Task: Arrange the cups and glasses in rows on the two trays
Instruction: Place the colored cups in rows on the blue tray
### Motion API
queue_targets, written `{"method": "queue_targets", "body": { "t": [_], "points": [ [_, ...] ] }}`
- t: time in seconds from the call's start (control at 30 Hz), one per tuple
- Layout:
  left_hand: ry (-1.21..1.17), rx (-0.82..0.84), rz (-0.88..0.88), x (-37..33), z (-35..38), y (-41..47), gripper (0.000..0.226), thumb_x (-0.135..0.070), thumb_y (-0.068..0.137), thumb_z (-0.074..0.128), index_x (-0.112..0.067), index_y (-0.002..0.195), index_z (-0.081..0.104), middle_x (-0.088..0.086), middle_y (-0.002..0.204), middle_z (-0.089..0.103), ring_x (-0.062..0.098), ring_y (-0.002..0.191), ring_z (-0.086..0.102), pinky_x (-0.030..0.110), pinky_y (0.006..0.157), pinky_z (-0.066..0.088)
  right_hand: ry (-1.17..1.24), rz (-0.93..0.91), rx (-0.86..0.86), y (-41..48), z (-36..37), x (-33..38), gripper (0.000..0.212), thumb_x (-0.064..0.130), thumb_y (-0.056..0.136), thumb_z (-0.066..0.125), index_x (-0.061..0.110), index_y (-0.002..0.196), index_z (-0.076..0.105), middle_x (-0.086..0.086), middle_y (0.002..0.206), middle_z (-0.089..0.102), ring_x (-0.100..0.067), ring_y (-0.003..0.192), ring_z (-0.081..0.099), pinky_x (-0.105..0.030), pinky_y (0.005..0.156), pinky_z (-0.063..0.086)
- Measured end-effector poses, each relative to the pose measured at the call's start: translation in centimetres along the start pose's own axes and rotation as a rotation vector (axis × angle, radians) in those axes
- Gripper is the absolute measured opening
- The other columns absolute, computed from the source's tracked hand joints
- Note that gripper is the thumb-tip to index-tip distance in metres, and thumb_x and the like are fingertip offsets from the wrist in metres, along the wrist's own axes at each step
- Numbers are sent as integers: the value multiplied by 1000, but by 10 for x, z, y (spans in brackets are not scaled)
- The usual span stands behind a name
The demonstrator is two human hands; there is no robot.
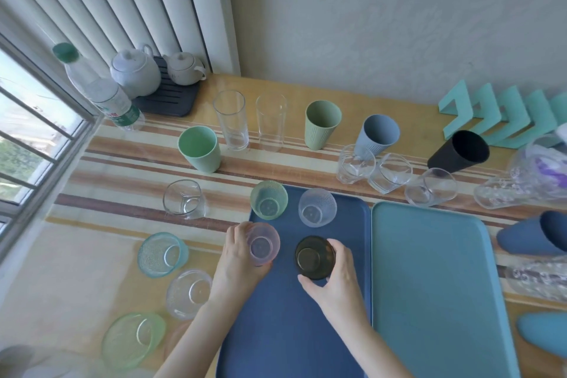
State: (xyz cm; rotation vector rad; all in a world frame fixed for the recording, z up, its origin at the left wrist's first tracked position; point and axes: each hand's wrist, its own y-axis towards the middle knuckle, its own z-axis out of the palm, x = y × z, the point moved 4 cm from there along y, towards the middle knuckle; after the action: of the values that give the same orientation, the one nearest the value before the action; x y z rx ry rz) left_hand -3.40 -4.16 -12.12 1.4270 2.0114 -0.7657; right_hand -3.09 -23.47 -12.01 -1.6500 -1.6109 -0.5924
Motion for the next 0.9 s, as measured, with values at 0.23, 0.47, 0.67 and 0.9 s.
{"method": "queue_targets", "body": {
  "t": [0.23,0.47,0.67,0.9],
  "points": [
    [-2,13,11,1,0,0,73,-9,57,79,-8,122,46,-6,107,40,23,108,51,18,85,35,-17,1,-1,-1,1,1,73,28,66,79,22,126,38,8,115,43,-10,109,47,-16,83,38],
    [16,28,3,3,1,-2,76,-13,57,81,-10,124,44,1,114,46,24,108,52,22,81,38,-24,7,-9,-1,3,3,77,33,66,80,19,128,37,6,118,43,-13,112,47,-17,82,39],
    [30,57,-10,5,1,-4,89,-16,57,84,-7,133,38,6,121,45,26,116,48,21,87,35,11,50,-17,0,7,4,83,36,63,83,17,129,36,4,124,43,-16,119,46,-18,87,37],
    [124,-12,54,1,-35,-31,100,-35,54,87,-7,136,37,9,130,45,24,118,40,30,99,31,-140,-64,-66,-18,-7,19,104,44,63,80,14,143,21,-3,143,30,-12,132,24,-34,111,25]
  ]
}}
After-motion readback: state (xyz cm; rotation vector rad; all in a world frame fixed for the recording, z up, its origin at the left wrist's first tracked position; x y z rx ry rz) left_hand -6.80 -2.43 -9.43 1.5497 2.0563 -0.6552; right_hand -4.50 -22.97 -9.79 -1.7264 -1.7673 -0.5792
